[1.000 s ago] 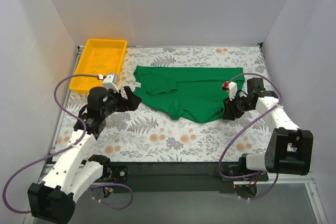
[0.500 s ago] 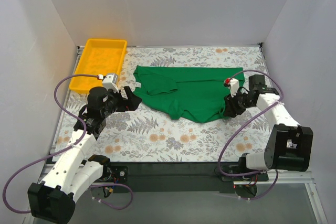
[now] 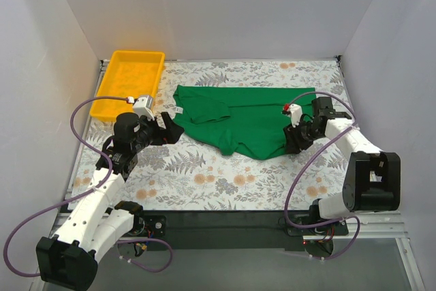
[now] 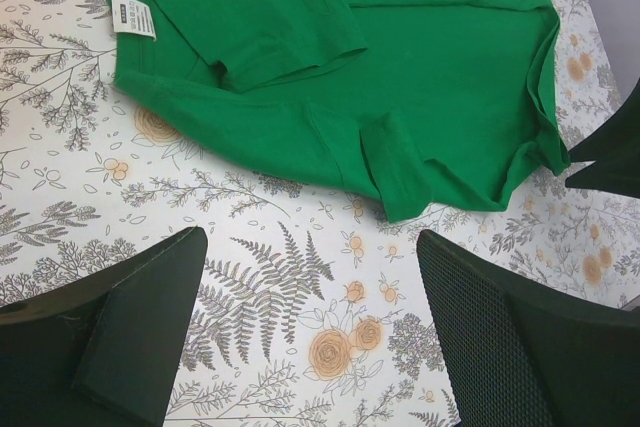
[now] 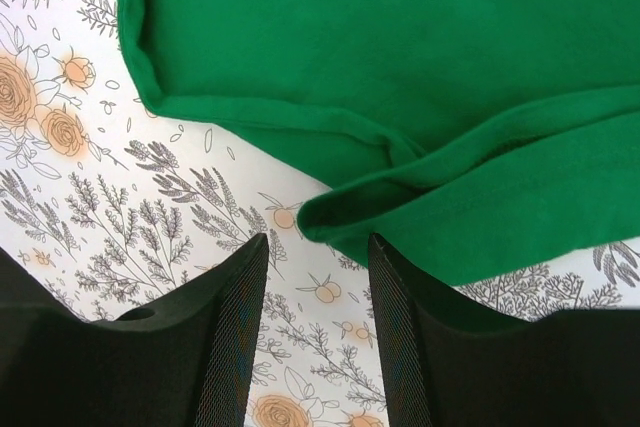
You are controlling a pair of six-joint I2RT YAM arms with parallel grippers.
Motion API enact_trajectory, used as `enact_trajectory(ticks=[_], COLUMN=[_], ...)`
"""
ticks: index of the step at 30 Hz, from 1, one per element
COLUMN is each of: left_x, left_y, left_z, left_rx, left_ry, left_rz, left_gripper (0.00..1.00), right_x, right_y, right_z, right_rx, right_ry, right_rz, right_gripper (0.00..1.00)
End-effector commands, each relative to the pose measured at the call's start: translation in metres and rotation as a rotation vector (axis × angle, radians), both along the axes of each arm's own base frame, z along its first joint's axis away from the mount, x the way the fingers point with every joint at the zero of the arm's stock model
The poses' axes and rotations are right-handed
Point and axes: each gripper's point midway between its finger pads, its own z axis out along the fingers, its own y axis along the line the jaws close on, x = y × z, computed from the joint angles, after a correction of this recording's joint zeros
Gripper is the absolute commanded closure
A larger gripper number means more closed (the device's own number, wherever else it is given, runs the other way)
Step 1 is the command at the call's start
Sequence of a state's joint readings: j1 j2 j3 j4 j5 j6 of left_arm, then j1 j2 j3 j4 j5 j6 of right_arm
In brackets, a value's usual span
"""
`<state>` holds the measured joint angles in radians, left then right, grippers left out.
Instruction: Fold and stack the t-shirts
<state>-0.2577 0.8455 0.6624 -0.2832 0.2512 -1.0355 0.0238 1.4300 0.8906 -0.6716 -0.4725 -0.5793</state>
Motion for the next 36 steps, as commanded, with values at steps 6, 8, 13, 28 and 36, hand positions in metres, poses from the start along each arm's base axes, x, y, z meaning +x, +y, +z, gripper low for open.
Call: enact_trajectory(ticks=[6,8,13,28,36], left_x=[0.001,0.001,0.001,-0.011,-0.012], left_y=[-0.001,-0.001,0.000,-0.026,-0.068], left_z=[-0.001,-0.001,-0.002,-0.007,-0.029], left_rx=[0.012,0.013,0.013,-0.071,-0.246], left_ry=[-0.014,-0.015,-0.011,0.036,0.262], left_rz=[-0.013,-0.011,-0.011,-0.153,-0.268], left_gripper=[0.15,0.14,0.15,0.15,0.31], right_x=[0.025,0.029,0.035,0.024,0.013], right_y=[0.009,0.005,0.000,-0.018,-0.027], right_z=[0.006,0.004,0.002,0.042,0.039], right_rx=[-0.010,-0.035,-0.066,0.036,0.153], right_ry=[-0.046,-0.047,-0.056,-0.217,-0.208], right_rz=[-0.019,-0.041,-0.077,-0.105,-0.146], right_gripper=[0.50,0.54,0.82,0.99,0.99])
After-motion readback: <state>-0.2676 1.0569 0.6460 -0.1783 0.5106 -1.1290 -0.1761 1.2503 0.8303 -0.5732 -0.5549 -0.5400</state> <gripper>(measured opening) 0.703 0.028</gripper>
